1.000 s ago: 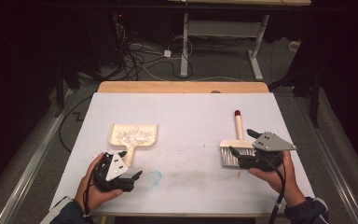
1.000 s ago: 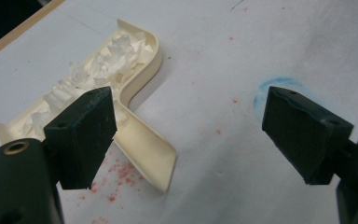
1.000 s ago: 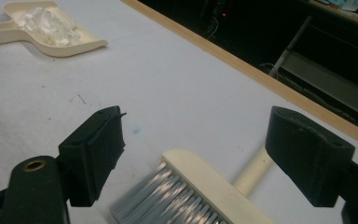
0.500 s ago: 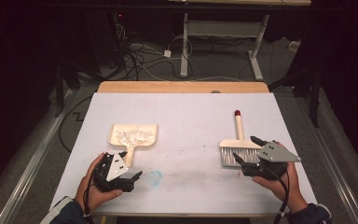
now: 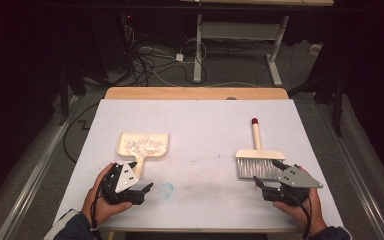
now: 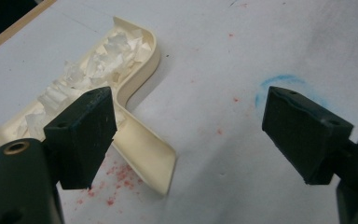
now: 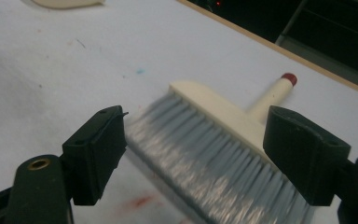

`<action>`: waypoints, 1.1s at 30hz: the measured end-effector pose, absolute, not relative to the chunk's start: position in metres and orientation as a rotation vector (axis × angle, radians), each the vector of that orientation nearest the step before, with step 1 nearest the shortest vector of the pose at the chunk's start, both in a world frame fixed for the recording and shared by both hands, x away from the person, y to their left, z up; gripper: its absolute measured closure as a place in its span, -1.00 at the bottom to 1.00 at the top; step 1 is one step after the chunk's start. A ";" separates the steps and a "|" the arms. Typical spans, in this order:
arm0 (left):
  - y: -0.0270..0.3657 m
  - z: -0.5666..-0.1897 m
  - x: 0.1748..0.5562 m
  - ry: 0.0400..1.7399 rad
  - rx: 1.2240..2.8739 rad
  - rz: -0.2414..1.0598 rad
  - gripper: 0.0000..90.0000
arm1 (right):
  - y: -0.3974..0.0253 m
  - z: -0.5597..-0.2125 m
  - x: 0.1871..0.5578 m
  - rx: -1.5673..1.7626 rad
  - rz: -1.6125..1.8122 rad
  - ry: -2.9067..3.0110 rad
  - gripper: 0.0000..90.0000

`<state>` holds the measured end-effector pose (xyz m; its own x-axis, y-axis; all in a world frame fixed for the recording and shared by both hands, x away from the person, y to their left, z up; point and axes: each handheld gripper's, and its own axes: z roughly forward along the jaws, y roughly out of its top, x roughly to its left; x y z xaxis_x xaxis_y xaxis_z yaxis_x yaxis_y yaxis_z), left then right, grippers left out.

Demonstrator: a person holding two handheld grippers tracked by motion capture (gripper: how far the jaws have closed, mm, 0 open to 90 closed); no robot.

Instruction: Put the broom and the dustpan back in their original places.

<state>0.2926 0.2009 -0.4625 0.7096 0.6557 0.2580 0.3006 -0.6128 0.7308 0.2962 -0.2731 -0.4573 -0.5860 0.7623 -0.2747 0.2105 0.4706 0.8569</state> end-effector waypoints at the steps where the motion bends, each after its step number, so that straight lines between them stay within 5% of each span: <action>1: 0.201 -0.462 0.293 0.724 2.234 0.677 -0.62 | -0.275 -0.459 0.295 0.817 1.095 2.056 -0.51; 33: 0.195 -0.464 0.292 0.695 2.259 0.674 -0.62 | -0.268 -0.456 0.288 0.803 1.069 2.064 -0.52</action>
